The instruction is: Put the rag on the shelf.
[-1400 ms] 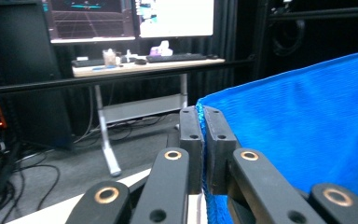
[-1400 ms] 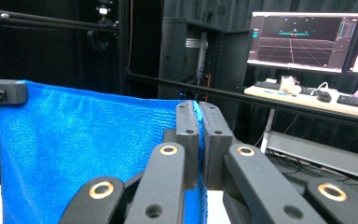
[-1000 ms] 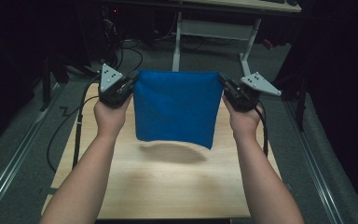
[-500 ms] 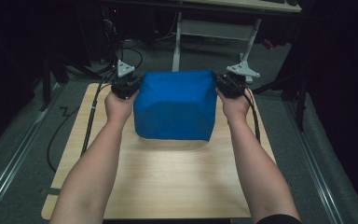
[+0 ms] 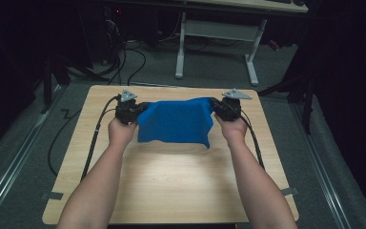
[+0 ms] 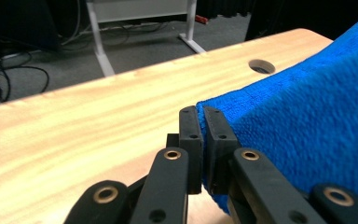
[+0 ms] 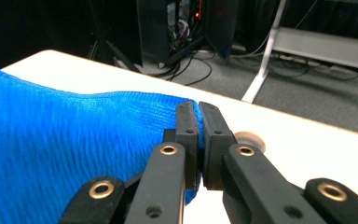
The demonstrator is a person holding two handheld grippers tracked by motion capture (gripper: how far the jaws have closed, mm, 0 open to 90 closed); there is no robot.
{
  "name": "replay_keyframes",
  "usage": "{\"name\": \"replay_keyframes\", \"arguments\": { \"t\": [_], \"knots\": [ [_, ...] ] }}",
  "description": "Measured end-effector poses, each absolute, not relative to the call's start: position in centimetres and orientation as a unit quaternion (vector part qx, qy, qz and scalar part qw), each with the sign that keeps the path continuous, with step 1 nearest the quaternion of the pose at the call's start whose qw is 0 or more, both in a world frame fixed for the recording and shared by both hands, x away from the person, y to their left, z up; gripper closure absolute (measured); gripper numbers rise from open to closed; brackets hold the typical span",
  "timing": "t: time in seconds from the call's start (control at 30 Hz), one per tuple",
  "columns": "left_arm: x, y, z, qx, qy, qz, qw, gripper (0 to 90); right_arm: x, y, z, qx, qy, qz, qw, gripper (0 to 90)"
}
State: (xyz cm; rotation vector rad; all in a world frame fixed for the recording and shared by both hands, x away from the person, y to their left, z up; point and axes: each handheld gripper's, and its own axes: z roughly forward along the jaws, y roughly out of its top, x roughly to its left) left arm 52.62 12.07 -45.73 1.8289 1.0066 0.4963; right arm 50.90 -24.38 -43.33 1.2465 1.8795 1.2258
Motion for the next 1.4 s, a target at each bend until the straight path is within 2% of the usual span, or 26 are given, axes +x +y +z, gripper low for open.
{"name": "replay_keyframes", "arguments": {
  "t": [0.2,0.67,1.4],
  "knots": [
    [52.1,11.8,-46.9,0.754,0.419,0.174,0.475,87.3,49.9,-24.2,-45.2,0.466,0.716,0.446,0.268,88.2],
    [51.4,11.1,-49.0,0.763,0.416,0.154,0.471,87.3,49.4,-23.9,-47.5,0.474,0.722,0.440,0.246,88.1],
    [52.2,10.4,-50.8,0.761,0.427,0.135,0.469,86.3,48.2,-24.8,-48.7,0.485,0.716,0.440,0.242,87.6]
  ]
}}
